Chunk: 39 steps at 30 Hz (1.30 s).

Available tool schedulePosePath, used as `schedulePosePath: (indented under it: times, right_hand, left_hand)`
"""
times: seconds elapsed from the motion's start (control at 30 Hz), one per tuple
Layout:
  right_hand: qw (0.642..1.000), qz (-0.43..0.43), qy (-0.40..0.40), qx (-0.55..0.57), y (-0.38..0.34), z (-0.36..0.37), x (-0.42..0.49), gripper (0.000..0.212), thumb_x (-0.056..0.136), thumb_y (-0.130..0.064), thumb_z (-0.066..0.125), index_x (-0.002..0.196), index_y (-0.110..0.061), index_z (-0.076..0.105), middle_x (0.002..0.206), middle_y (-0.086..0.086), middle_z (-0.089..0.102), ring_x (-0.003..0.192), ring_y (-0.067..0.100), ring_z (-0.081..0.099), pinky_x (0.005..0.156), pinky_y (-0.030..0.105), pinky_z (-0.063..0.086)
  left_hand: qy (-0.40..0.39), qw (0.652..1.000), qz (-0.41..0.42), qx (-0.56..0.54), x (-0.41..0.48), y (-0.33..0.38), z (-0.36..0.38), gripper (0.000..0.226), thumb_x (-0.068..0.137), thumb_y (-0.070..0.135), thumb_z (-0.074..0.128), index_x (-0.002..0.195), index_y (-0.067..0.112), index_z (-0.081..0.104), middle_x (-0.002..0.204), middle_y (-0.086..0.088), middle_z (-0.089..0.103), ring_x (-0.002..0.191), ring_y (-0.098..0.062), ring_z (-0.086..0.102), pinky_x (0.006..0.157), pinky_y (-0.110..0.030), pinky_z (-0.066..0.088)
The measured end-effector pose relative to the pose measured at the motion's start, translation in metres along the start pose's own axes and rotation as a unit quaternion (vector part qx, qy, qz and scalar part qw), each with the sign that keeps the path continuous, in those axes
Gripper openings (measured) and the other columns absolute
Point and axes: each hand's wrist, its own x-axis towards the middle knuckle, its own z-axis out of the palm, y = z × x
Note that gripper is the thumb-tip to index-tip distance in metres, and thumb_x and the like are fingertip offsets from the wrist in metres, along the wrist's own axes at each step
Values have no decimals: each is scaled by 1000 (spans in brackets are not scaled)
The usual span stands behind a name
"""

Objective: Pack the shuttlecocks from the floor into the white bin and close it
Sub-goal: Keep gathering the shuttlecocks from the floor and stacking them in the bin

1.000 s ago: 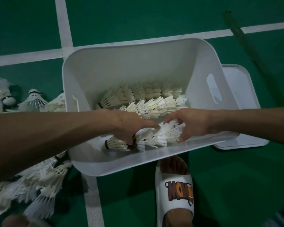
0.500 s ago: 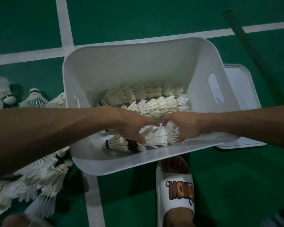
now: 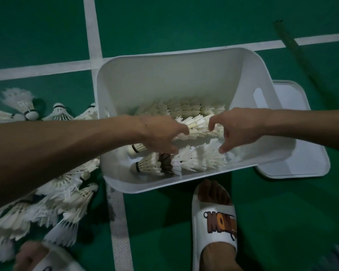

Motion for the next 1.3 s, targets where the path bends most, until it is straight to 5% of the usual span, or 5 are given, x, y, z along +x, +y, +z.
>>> schedulePosePath:
  times: [0.17, 0.4, 0.63, 0.93, 1.3]
  right_hand:
    - [987, -45, 133, -73, -33, -30, -7, 54, 78, -45, 73, 122, -20, 54, 106, 1, 61, 89, 21, 51, 72, 28, 39]
    - [958, -98, 268, 21, -87, -97, -22, 43, 81, -44, 69, 116, -20, 61, 118, 2, 63, 98, 19, 57, 80, 30, 45]
    - [906, -197, 367, 70, -165, -132, 0, 29, 85, -37, 66, 104, -16, 66, 110, 3, 67, 96, 17, 59, 79, 26, 46]
    - [962, -184, 146, -139, -231, -140, 89, 56, 78, -44, 74, 124, -16, 59, 119, 3, 63, 101, 22, 60, 85, 35, 52]
    - [988, -95, -119, -17, -238, -141, 154, 97, 68, -15, 84, 144, -30, 26, 144, 6, 40, 120, 32, 51, 82, 50, 56]
  left_hand:
    - [158, 979, -3, 131, -25, -1, -24, 43, 90, 38, 57, 129, 21, 48, 122, -3, 51, 111, -22, 47, 85, -31, 41]
    - [280, 954, -98, 43, -96, -37, -59, 41, 87, 42, 59, 124, 25, 52, 134, -4, 40, 125, -23, 31, 103, -41, 30]
    - [260, 938, -225, -39, -144, -132, -35, 39, 85, 35, 66, 119, 17, 59, 119, -11, 52, 101, -25, 51, 91, -33, 39]
    - [115, 943, -201, -240, -112, -164, 29, 93, 77, 56, 67, 149, 22, 21, 155, -1, 28, 135, -21, 37, 113, -37, 29]
    - [160, 846, -154, -486, -124, -204, 32, 46, 81, 13, 72, 122, 17, 50, 113, 0, 60, 95, -16, 65, 75, -27, 58]
